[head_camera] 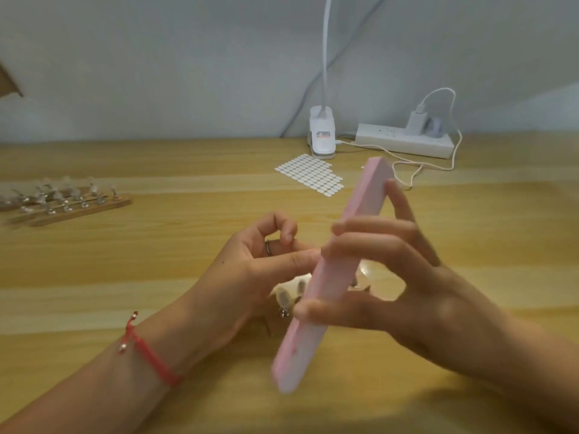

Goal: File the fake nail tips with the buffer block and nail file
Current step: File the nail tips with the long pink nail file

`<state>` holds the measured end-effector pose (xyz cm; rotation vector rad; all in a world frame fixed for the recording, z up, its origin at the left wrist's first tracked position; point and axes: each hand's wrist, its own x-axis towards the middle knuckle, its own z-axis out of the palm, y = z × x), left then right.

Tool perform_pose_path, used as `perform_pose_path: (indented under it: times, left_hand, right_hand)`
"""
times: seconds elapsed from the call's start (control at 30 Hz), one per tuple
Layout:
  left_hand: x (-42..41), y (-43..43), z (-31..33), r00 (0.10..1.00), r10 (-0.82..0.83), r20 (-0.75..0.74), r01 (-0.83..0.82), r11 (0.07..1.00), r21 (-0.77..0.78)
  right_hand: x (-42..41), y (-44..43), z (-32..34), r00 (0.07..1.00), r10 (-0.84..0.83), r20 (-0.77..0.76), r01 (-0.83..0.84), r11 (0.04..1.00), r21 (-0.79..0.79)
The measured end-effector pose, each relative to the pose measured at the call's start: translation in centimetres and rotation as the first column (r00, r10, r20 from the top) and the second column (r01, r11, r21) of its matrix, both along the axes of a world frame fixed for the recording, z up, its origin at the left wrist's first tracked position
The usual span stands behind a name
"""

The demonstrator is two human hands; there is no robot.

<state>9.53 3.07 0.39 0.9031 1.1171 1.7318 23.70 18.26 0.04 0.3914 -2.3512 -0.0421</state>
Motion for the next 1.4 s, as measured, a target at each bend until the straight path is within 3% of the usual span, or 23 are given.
perform_pose_path:
  times: [0.17, 0.23, 0.3, 0.37, 0.43, 0.53, 0.63, 0.7, 0.8, 0.93, 1.1, 1.2, 1.33, 1.4]
  left_hand:
    - [-0.3, -0.1, 0.0, 1.0, -0.001, -0.03, 0.001, 1.0, 0.0]
    - [-0.3, -0.1, 0.0, 1.0, -0.012, -0.009, 0.012, 1.0, -0.002]
    - [-0.4, -0.2, 0.0, 0.999, -0.008, -0.031, 0.009, 1.0, 0.014]
    - [-0.6, -0.2, 0.1, 0.996, 0.009, -0.085, -0.008, 1.0, 0.011]
    - [-0.5, -0.1, 0.1, 0.995, 0.02, -0.093, -0.02, 1.0, 0.006]
    - [-0.5, -0.1, 0.0, 0.997, 0.017, -0.081, -0.017, 1.0, 0.002]
    - [-0.8, -0.2, 0.0, 0.995, 0.023, -0.099, -0.023, 1.0, -0.001]
    - [-0.7, -0.2, 0.1, 0.995, 0.031, -0.092, -0.031, 1.0, -0.002]
    - [-0.6, -0.2, 0.0, 0.995, 0.041, -0.088, -0.039, 0.999, 0.023]
    - [-0.6, -0.2, 0.2, 0.988, 0.083, -0.133, -0.076, 0.996, 0.053]
    - [-0.3, -0.3, 0.3, 0.974, 0.147, -0.173, -0.138, 0.988, 0.068]
    - [-0.4, -0.4, 0.5, 0.962, 0.164, -0.217, -0.152, 0.986, 0.069]
    - [-0.1, -0.4, 0.5, 0.96, 0.165, -0.225, -0.157, 0.986, 0.051]
    - [-0.1, -0.4, 0.5, 0.96, 0.152, -0.236, -0.146, 0.988, 0.044]
  right_hand:
    - [-0.1, 1.4, 1.1, 0.997, -0.072, -0.029, 0.067, 0.988, -0.137]
    - [0.0, 0.1, -0.3, 0.999, 0.04, 0.01, -0.04, 0.998, -0.046]
    - [-0.2, 0.5, 0.2, 0.999, 0.033, 0.017, -0.032, 0.999, -0.018]
    - [-0.3, 1.6, 1.3, 0.998, -0.059, -0.023, 0.055, 0.987, -0.154]
    - [-0.4, 0.7, 0.6, 0.999, -0.036, 0.004, 0.036, 0.969, -0.244]
    - [-0.4, -0.4, -0.7, 0.993, 0.099, 0.066, -0.091, 0.989, -0.115]
    - [-0.5, 1.7, 0.8, 0.999, -0.047, -0.003, 0.046, 0.982, -0.185]
    - [-0.3, 0.9, -0.2, 1.0, 0.005, 0.013, -0.002, 0.981, -0.194]
    - [-0.3, -0.5, -1.0, 0.993, 0.103, 0.056, -0.099, 0.993, -0.068]
    - [-0.2, 2.1, 0.7, 0.995, -0.1, -0.001, 0.097, 0.971, -0.22]
    - [-0.4, 0.8, -0.4, 1.0, 0.008, 0.015, -0.008, 1.0, 0.012]
    - [-0.3, 2.5, 0.8, 0.994, -0.102, -0.046, 0.098, 0.991, -0.094]
    - [-0.6, 0.2, -1.0, 0.999, 0.048, -0.003, -0.048, 0.998, 0.033]
    - [-0.7, 1.4, 0.1, 0.999, 0.018, -0.033, -0.018, 1.0, -0.006]
